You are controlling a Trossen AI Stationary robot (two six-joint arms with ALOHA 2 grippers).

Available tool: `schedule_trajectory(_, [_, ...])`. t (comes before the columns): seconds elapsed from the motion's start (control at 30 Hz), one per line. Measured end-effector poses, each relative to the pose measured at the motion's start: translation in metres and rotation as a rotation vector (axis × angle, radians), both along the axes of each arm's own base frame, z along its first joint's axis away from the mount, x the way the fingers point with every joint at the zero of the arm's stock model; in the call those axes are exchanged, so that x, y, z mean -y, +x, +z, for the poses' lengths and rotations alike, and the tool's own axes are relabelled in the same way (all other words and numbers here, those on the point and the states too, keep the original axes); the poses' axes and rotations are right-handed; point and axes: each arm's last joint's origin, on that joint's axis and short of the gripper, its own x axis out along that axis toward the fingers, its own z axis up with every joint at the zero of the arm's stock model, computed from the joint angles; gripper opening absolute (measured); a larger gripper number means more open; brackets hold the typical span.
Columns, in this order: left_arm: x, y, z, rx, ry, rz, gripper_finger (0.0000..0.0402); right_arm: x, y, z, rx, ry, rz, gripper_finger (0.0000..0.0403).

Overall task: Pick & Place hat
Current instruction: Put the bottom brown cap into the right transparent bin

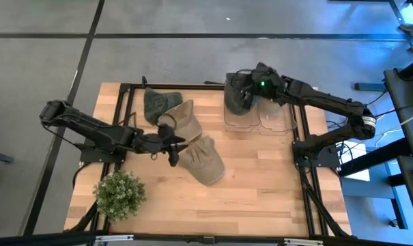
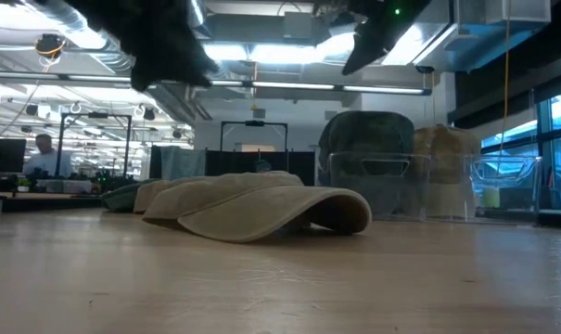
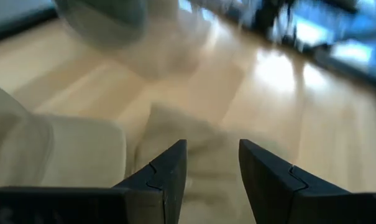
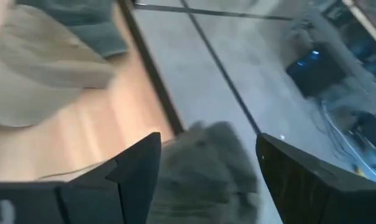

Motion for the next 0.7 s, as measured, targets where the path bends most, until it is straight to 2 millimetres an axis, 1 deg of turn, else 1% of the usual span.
schedule_trajectory(0.2, [0.005,0.013,-0.030,-0.175,0.073,-0.091,0.0141,-0.031,0.008,-0.004,0.018,0.087,0.054,0.0264])
schedule_trajectory(0.3, [0.007,0.020,-0.047,-0.252,0.112,-0.112,0.0141,-0.042,0.011,-0.004,0.011,0.092,0.092,0.0264])
schedule_trajectory(0.37, [0.008,0.023,-0.057,-0.297,0.108,-0.132,0.0141,-0.048,0.012,-0.005,0.007,0.091,0.113,0.0264])
schedule_trajectory(0.53, [0.013,0.029,-0.082,-0.401,0.062,-0.214,0.0141,-0.054,0.013,-0.005,0.005,0.090,0.136,0.0264])
schedule_trajectory(0.7, [0.014,0.033,-0.104,-0.492,0.067,-0.230,0.0141,-0.054,0.013,-0.005,0.005,0.090,0.137,0.0264])
